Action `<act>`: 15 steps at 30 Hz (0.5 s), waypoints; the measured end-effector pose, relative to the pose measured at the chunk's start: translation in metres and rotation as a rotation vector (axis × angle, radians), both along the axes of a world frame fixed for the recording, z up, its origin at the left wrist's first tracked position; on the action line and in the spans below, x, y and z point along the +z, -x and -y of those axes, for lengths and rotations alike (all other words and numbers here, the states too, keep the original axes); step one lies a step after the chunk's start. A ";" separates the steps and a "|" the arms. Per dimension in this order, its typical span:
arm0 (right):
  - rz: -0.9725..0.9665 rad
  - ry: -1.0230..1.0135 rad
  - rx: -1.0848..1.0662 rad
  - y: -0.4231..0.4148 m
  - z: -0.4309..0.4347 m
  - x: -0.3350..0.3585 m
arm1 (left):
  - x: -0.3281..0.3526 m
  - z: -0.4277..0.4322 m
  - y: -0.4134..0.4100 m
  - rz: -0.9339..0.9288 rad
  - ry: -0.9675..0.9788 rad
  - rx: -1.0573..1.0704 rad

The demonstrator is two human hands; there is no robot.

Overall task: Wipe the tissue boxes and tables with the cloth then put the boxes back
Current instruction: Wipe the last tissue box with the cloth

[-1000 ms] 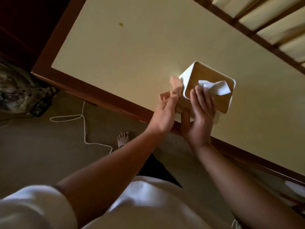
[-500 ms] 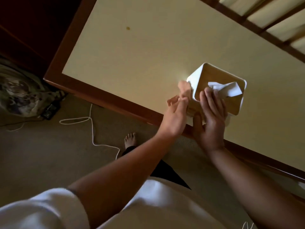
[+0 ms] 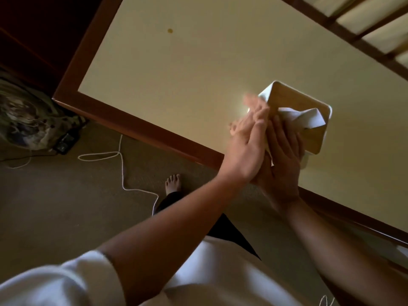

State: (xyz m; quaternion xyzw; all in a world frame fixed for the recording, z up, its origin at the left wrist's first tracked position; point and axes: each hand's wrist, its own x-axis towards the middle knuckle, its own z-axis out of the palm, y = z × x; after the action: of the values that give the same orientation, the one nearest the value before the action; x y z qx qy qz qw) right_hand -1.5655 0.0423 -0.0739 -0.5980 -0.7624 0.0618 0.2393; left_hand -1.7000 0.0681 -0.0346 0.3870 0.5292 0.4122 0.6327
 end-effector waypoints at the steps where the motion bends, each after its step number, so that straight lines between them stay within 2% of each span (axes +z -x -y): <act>1: -0.013 0.020 -0.003 0.001 -0.001 0.001 | -0.007 -0.018 -0.003 -0.018 -0.040 -0.033; 4: -0.007 0.016 0.002 0.001 0.001 0.003 | -0.031 -0.045 0.004 -0.056 0.034 -0.067; 7: 0.008 -0.026 0.030 -0.001 -0.001 0.000 | -0.020 0.009 0.011 -0.011 0.145 -0.020; 10: 0.015 -0.032 0.029 -0.004 -0.001 -0.003 | 0.003 0.032 0.010 -0.031 0.073 0.028; 13: -0.009 0.017 0.018 -0.003 -0.001 -0.001 | -0.009 -0.021 0.000 -0.075 0.012 -0.030; 15: 0.004 0.007 0.016 -0.001 0.000 0.000 | -0.026 -0.052 0.003 -0.083 0.124 -0.012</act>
State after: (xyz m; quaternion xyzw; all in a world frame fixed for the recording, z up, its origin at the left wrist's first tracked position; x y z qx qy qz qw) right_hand -1.5647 0.0423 -0.0735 -0.5927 -0.7675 0.0650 0.2353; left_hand -1.7031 0.1199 -0.0605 0.3672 0.5772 0.3582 0.6354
